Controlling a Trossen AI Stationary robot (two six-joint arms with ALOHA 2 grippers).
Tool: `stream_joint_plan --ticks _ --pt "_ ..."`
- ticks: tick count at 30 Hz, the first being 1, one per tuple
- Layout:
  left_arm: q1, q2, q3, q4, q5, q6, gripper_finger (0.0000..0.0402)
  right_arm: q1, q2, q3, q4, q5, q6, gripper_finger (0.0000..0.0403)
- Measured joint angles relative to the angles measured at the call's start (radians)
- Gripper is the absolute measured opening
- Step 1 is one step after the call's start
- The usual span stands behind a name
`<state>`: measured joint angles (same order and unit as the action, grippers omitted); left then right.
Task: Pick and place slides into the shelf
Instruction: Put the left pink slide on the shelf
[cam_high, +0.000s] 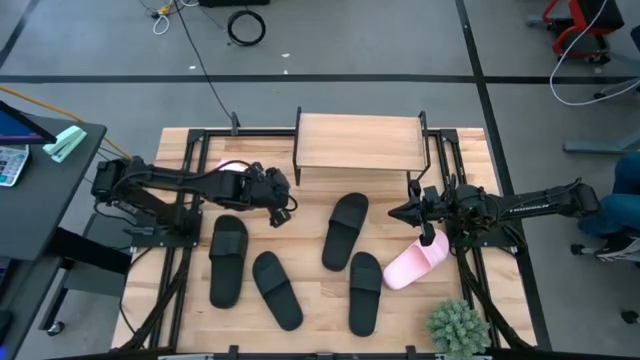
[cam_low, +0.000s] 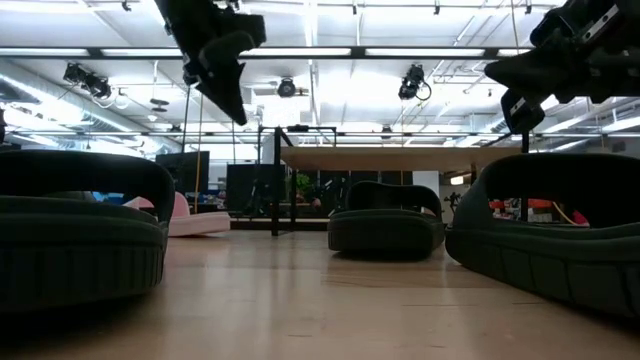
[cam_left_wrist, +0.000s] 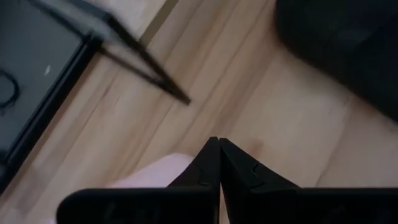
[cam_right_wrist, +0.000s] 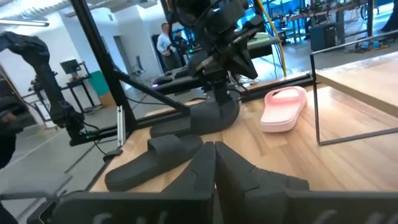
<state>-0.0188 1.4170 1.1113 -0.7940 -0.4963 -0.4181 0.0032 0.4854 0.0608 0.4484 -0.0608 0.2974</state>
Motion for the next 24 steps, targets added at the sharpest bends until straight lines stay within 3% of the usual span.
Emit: stream_joint_plan --ticks 5,8,12,16,21,24 --pt "0.079 0.001 -0.005 -0.298 -0.111 -0.153 0.0065 0.0 0.0 0.0 0.0 0.0 -0.01 0.0014" --pt "0.132 0.002 -0.037 -0.391 -0.193 -0.203 0.0106 0.0 0.0 0.0 0.0 0.0 -0.011 0.0014" --pt "0.215 0.003 -0.094 -0.347 -0.198 -0.281 0.0157 0.0 0.0 0.0 0.0 0.0 -0.012 0.0014" --pt "0.272 0.003 -0.186 -0.197 -0.195 -0.223 0.019 0.0 0.0 0.0 0.0 0.0 -0.012 0.0014" --pt "0.311 0.004 -0.27 0.008 -0.123 -0.139 0.0201 0.0 0.0 0.0 0.0 0.0 -0.027 0.0014" --pt "0.318 0.004 -0.29 0.034 -0.101 -0.127 0.0195 0.0 0.0 0.0 0.0 0.0 -0.038 0.0014"
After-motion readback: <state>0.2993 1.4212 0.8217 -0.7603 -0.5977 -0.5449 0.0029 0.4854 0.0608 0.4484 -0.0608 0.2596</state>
